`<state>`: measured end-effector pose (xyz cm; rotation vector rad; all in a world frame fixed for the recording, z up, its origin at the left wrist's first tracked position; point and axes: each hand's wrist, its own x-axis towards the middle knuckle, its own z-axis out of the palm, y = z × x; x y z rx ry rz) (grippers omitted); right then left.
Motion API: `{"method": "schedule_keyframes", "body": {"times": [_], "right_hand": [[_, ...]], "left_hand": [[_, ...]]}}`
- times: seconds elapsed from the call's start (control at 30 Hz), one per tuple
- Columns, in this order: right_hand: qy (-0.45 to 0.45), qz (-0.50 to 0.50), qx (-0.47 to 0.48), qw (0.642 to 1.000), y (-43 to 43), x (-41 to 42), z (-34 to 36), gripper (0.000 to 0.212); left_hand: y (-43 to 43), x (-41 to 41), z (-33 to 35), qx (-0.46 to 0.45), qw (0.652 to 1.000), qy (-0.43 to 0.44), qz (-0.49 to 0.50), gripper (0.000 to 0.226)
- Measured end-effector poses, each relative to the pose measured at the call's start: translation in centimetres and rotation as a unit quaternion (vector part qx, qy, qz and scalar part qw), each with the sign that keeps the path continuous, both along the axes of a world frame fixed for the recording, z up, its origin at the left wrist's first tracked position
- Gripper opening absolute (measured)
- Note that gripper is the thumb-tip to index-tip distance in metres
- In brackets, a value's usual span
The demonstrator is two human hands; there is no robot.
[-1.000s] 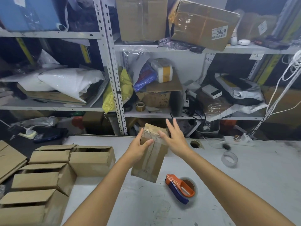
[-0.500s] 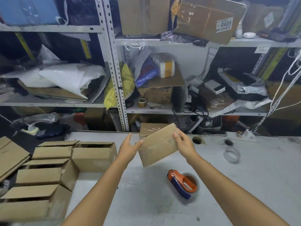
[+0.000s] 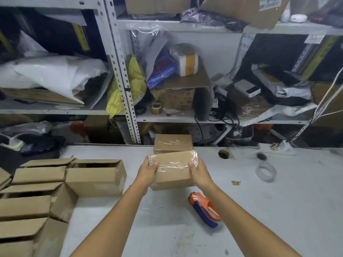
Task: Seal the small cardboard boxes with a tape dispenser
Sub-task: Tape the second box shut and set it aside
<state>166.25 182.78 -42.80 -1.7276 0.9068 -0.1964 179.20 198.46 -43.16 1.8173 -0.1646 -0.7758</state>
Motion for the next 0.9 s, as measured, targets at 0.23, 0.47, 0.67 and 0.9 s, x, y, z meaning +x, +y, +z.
{"method": "schedule_keyframes", "body": {"times": [0.23, 0.47, 0.67, 0.9], "right_hand": [[0.013, -0.015, 0.061, 0.998, -1.9, 3.0, -5.5, 0.049], [0.015, -0.034, 0.077, 0.996, -3.8, 5.1, -8.8, 0.048], [0.007, -0.030, 0.078, 0.996, -4.6, 6.0, -8.4, 0.045], [0.038, 0.005, 0.068, 0.997, -5.3, 6.1, -7.3, 0.051]], "left_hand": [[-2.0, 4.5, -5.1, 0.025, 0.998, 0.055, -0.012, 0.064], [-4.4, 7.5, -9.0, 0.028, 0.997, 0.065, -0.035, 0.058], [-5.1, 9.2, -9.8, 0.039, 0.997, 0.053, -0.046, 0.063], [-5.4, 8.5, -7.0, 0.111, 0.991, 0.008, -0.080, 0.069]]}}
